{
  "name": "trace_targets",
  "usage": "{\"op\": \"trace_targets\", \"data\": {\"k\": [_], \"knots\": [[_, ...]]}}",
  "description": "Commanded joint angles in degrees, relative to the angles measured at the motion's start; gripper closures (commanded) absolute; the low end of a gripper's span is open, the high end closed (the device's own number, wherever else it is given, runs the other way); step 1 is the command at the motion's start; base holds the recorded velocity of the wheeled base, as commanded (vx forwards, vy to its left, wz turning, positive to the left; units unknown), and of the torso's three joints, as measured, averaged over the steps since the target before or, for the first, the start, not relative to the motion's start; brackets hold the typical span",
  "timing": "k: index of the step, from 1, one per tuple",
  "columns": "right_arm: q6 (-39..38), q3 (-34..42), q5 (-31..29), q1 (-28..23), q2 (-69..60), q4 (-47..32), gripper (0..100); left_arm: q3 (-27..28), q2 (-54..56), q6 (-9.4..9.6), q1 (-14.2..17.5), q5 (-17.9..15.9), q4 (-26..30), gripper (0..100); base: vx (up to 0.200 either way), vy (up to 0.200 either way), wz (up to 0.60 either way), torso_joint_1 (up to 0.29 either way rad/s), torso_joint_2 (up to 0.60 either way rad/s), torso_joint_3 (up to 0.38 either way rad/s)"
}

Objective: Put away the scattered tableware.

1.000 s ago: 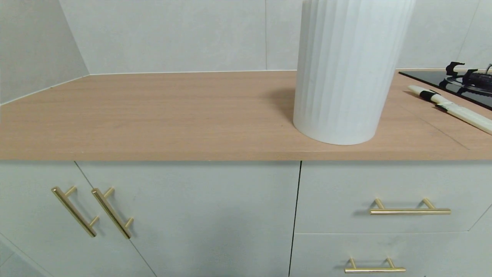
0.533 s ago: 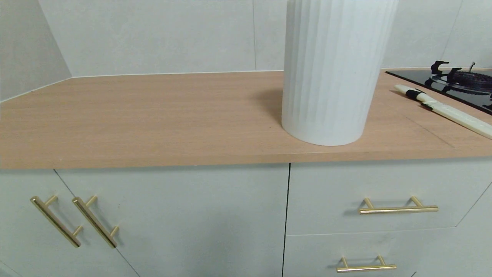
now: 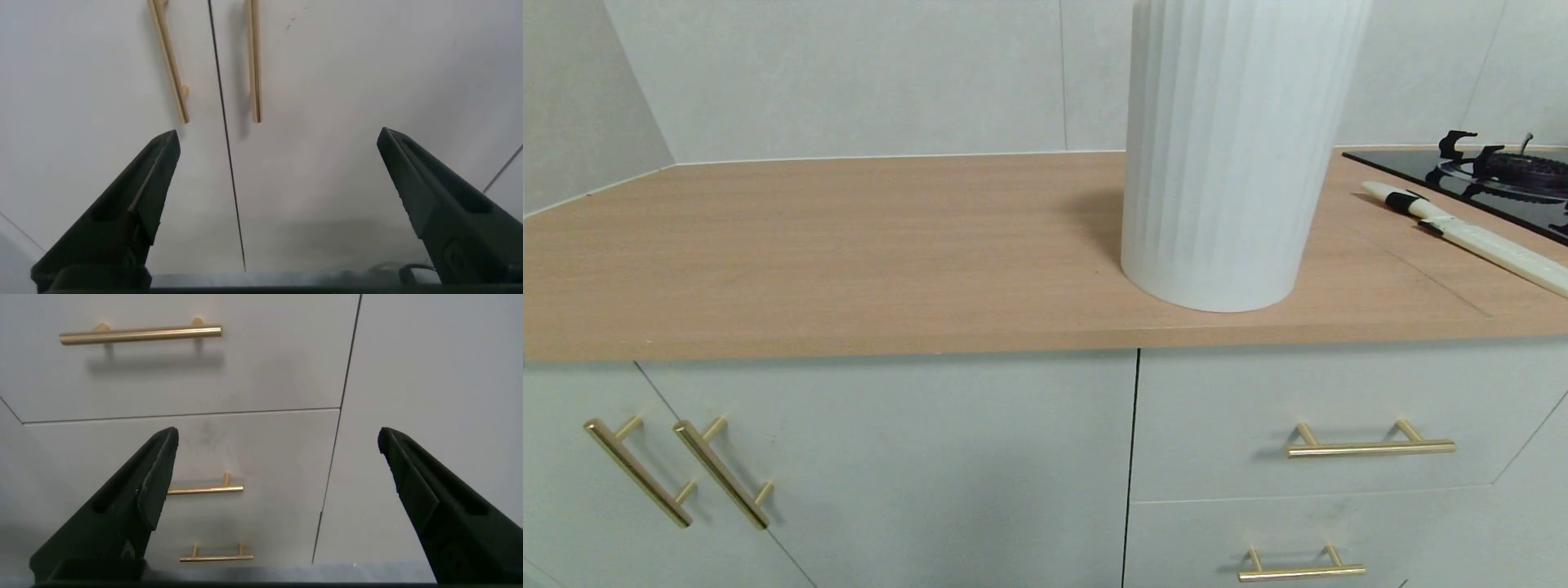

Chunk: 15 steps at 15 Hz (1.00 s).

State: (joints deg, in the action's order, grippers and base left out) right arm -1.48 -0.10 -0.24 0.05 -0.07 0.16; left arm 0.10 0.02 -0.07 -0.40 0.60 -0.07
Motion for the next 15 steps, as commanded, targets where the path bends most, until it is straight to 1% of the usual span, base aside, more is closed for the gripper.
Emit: {"op": "trace_targets", "data": {"k": [1,5,15], "knots": [[0.1,0.0,0.0,0.0,0.1,0.0,0,0.0,0.0,-0.01,0.1,-0.1,0.0,0,0.000,-0.200,0.00,0.007,0.00,0.002],[0.0,0.0,0.0,0.0,0.1,0.0,0,0.0,0.0,-0.01,0.1,0.0,0.0,0,0.000,-0.200,0.00,0.002,0.00,0.001],[0.1,0.0,0.0,0.0,0.1,0.0,0,0.0,0.0,-0.01,0.1,0.0,0.0,0,0.000,0.000,0.00,0.000,0.00,0.000]]}}
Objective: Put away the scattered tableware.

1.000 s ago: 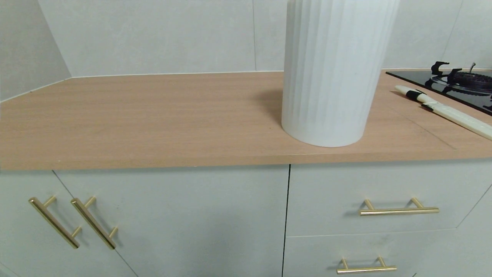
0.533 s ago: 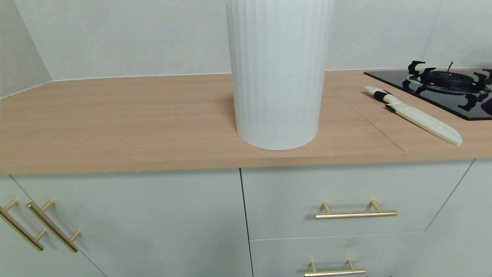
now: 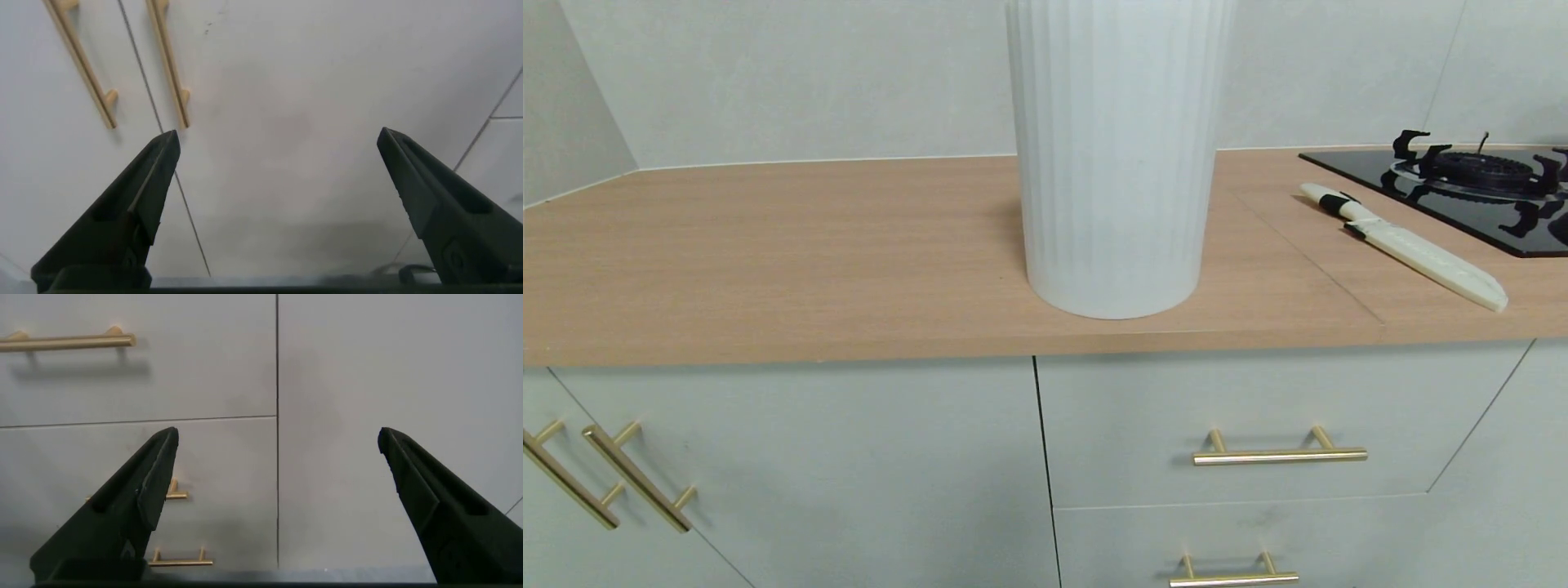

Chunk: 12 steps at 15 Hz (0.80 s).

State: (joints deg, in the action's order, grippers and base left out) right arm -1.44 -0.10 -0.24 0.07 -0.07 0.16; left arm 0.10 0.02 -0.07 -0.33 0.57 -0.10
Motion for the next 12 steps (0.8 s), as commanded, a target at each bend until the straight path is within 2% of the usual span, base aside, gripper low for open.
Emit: {"op": "trace_targets", "data": {"k": [1,7,12], "knots": [[-0.1,0.0,0.0,0.0,0.1,0.0,0,0.0,0.0,-0.01,0.0,0.0,0.0,0,0.000,0.000,0.00,0.000,0.00,0.000],[0.0,0.0,0.0,0.0,0.1,0.0,0,0.0,0.0,-0.01,0.0,0.0,0.0,0,0.000,0.000,0.00,0.003,-0.01,-0.006],[0.0,0.0,0.0,0.0,0.1,0.0,0,0.0,0.0,-0.10,0.0,0.0,-0.1,0,0.000,0.000,0.00,0.101,-0.32,-0.276]]}}
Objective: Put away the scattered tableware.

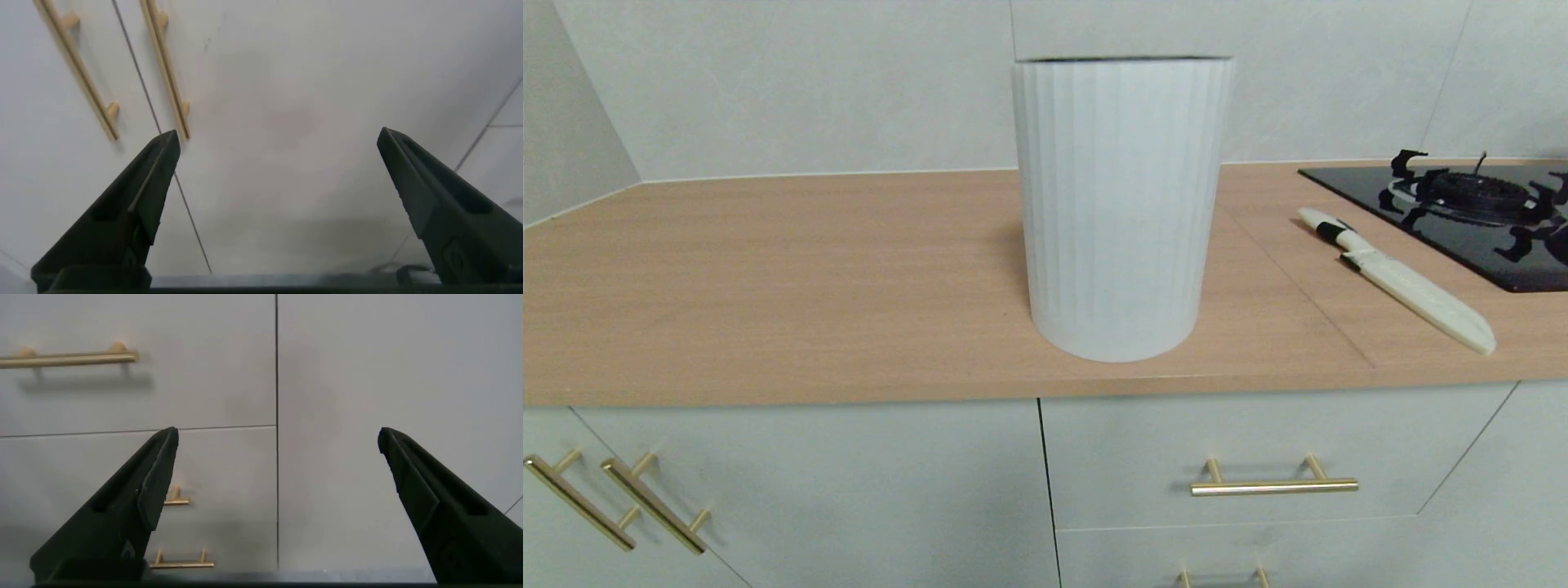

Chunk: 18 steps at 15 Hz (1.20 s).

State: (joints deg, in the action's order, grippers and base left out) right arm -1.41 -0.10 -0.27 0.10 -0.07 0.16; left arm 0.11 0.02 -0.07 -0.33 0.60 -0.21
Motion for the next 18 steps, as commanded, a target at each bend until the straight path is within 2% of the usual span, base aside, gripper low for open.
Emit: {"op": "trace_targets", "data": {"k": [1,9,18], "knots": [[0.0,0.0,0.0,0.0,0.1,0.0,0,0.0,0.0,-0.01,0.0,0.0,0.1,0,0.000,0.000,0.00,0.105,-0.55,-0.300],[0.0,0.0,0.0,0.0,0.1,0.0,0,0.0,0.0,-0.01,0.0,0.0,0.1,0,0.000,0.000,0.00,0.167,-0.47,-0.292],[0.0,0.0,0.0,0.0,0.1,0.0,0,-0.1,0.0,-0.01,0.0,0.0,0.1,0,0.000,0.000,0.00,0.217,-0.50,-0.287]]}}
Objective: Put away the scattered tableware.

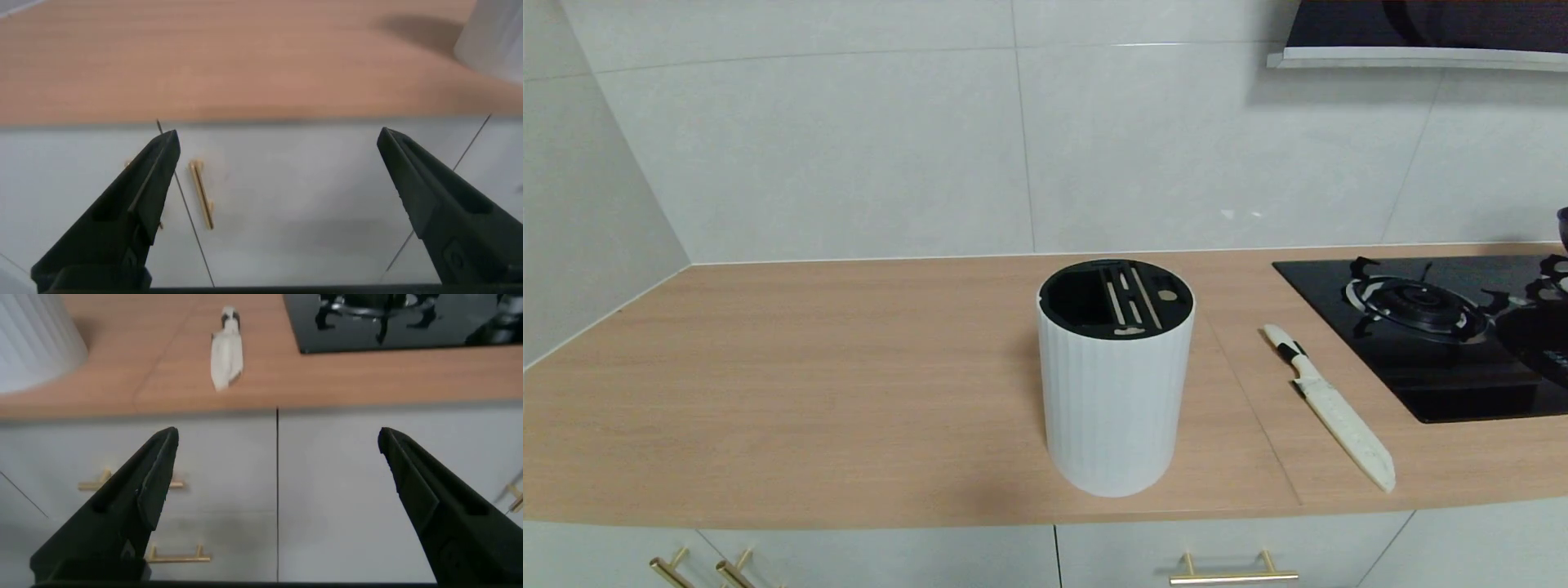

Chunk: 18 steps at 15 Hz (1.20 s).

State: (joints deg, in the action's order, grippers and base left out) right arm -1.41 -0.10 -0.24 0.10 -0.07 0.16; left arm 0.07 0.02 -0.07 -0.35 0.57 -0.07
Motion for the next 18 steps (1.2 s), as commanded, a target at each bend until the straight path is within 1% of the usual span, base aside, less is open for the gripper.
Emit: {"op": "trace_targets", "data": {"k": [1,4,11,14,18], "knots": [[0.0,0.0,0.0,0.0,0.1,0.0,0,0.0,0.0,-0.01,0.0,0.0,0.0,0,0.000,0.000,0.00,0.242,-0.53,-0.281],[0.0,0.0,0.0,0.0,0.1,-0.1,0,0.0,0.0,-0.01,0.0,0.0,0.0,0,0.000,0.000,0.00,0.149,-0.32,-0.178],[0.0,0.0,0.0,0.0,0.1,0.0,0,-0.1,0.0,-0.01,0.0,0.0,-0.1,0,0.000,0.000,0.00,0.012,-0.02,-0.010],[0.0,0.0,0.0,0.0,0.1,0.0,0,0.0,0.0,-0.01,0.0,0.0,-0.1,0,0.000,0.000,0.00,0.180,-0.37,-0.196],[0.0,0.0,0.0,0.0,0.1,0.0,0,0.0,0.0,-0.10,0.0,0.0,0.0,0,0.000,0.000,0.00,0.261,-0.56,-0.290]]}}
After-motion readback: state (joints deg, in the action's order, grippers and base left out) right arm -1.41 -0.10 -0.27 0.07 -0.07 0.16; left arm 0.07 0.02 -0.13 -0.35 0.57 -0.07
